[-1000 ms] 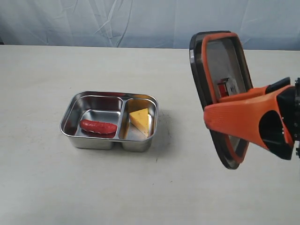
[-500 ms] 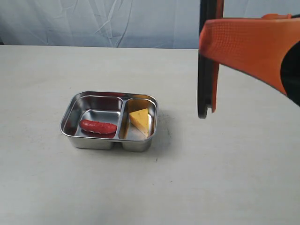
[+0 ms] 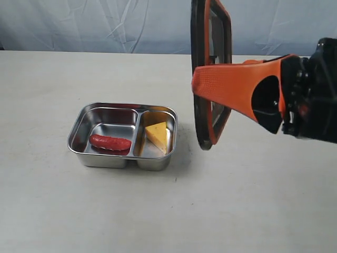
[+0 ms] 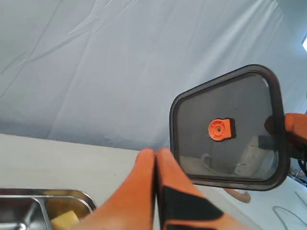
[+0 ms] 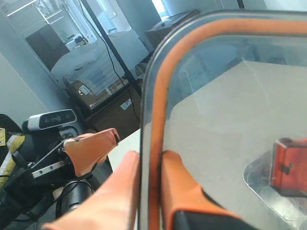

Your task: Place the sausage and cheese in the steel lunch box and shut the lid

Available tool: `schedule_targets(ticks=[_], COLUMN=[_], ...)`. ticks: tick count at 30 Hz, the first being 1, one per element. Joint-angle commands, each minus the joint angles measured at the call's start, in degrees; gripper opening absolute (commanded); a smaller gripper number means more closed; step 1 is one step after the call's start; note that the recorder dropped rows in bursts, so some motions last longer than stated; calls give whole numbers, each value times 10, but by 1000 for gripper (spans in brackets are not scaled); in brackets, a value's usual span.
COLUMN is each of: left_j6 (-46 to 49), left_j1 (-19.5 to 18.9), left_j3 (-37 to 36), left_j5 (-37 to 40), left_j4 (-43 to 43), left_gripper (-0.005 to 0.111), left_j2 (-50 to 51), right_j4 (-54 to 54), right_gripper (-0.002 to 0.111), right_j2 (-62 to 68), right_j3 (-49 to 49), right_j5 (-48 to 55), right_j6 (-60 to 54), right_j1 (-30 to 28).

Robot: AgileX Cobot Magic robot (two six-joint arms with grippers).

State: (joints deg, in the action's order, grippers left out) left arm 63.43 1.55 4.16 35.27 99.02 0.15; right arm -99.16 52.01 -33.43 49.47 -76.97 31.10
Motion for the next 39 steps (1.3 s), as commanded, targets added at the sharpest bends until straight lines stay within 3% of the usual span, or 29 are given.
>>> schedule_targets(ticks=[1,6,8,13,19,26,29,35,39], left_j6=[45,69,113,266,342,410,400,313,339], left_j1=[3,3,3,3,3,9,33,96,149], left_j3=[43,134,168,236,265,270,288,320,326], left_j5=[-31,-173,-179,-86,64,123,39,-271,-447], left_j4=[9,9,9,9,-23,-49,-75,-104,-110], left_gripper=[0,0,0,0,0,0,0,0,0], left_j2=[-1,5,35,175,359,525,554,558,558], right_j4=[-8,-8,-8,-8,-8,-8,-8,-8,-8], right_gripper=[-1,-1,-1,-1,-1,-1,-1,-1,-1], right_j2=[15,22,22,22,22,32,41,63,79], right_j3=[-1,-1,-1,-1,-1,-16,-19,-17,-17], right_j5=[-1,10,12,-13,-68,-92,-91,-84,-79], right_j6=[-8,-8,-8,-2,2,7,24,36,36], right_j1=[-3,-3,-3,-3,-3,-3,-3,-3,-3])
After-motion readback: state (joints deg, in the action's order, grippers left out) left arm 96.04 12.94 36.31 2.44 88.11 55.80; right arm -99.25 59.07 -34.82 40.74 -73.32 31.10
